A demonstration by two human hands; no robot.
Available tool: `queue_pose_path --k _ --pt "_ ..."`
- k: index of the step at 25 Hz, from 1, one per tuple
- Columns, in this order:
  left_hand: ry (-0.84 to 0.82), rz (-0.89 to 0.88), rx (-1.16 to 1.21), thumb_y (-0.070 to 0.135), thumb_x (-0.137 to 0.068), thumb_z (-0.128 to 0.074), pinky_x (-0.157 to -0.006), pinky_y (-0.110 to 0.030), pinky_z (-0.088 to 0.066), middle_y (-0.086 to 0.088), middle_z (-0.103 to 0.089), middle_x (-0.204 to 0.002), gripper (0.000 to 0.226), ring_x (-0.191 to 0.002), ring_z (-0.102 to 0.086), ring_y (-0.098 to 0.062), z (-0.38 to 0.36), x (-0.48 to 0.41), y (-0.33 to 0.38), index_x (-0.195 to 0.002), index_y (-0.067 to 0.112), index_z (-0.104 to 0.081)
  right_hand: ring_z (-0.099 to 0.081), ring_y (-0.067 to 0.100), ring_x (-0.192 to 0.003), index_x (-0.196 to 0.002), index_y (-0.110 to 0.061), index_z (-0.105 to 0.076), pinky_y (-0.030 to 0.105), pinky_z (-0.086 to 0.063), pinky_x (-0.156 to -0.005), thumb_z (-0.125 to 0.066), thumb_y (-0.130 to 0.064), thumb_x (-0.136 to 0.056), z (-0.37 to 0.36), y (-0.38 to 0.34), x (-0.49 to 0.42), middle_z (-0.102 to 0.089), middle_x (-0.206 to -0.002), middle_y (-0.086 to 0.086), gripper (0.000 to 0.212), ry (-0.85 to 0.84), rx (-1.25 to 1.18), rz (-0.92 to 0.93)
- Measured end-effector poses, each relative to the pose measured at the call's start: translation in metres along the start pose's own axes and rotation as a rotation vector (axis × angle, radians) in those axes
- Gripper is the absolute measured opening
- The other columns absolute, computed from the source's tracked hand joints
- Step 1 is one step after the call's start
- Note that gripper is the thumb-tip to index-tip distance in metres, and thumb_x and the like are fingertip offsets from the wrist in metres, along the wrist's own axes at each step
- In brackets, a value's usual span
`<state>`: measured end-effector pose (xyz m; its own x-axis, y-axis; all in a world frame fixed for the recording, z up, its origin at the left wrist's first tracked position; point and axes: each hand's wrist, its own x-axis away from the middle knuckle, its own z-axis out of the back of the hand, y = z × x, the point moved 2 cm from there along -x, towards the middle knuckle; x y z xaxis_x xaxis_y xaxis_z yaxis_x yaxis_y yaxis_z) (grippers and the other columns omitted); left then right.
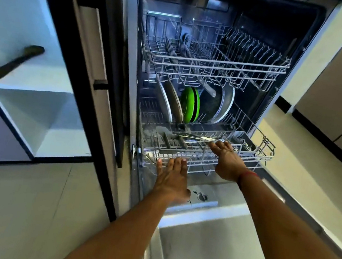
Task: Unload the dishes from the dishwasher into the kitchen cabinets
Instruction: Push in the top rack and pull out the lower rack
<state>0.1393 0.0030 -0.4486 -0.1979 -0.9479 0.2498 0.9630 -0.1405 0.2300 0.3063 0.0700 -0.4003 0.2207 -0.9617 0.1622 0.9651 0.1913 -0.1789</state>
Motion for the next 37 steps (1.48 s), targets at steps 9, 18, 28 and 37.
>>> queue_pose_path --k 9,18,28,37 --pt "0.025 -0.058 -0.002 0.049 -0.088 -0.054 -0.113 -0.054 0.020 -0.009 0.019 -0.159 0.102 -0.146 0.019 -0.028 -0.005 0.082 0.034 -0.151 0.012 0.017 0.005 0.027 -0.149 -0.154 -0.029 -0.010 0.046 -0.011 -0.119 -0.052 0.004 -0.083 0.006 0.003 0.081 -0.002 -0.162 0.002 0.089 0.027 0.028 -0.035" --pt "-0.005 -0.131 -0.030 0.051 -0.090 -0.051 -0.103 -0.052 0.029 -0.010 0.021 -0.159 0.100 -0.145 0.022 -0.028 -0.038 0.143 0.056 -0.150 0.012 0.017 0.004 0.024 -0.149 -0.154 -0.030 -0.006 0.046 -0.014 -0.120 -0.045 0.008 -0.079 -0.009 0.007 0.164 -0.003 -0.162 0.002 0.092 0.032 0.065 -0.062" --pt "-0.105 -0.216 -0.032 0.049 -0.088 -0.053 -0.115 -0.053 0.015 -0.009 0.014 -0.161 0.099 -0.148 0.013 -0.027 -0.098 0.188 0.062 -0.152 0.011 0.013 0.004 0.024 -0.149 -0.154 -0.025 -0.016 0.042 -0.022 -0.117 -0.045 0.010 -0.075 -0.063 0.013 0.237 -0.007 -0.162 0.001 0.091 0.015 -0.031 -0.162" --pt "-0.068 -0.246 -0.095 0.045 -0.085 -0.060 -0.115 -0.053 0.016 -0.011 0.016 -0.160 0.105 -0.147 0.015 -0.030 -0.120 0.220 0.076 -0.151 0.009 0.013 0.002 0.020 -0.149 -0.151 -0.028 -0.028 0.040 -0.029 -0.114 -0.042 0.013 -0.069 -0.080 0.018 0.273 -0.013 -0.161 -0.004 0.093 0.115 -0.149 -0.183"
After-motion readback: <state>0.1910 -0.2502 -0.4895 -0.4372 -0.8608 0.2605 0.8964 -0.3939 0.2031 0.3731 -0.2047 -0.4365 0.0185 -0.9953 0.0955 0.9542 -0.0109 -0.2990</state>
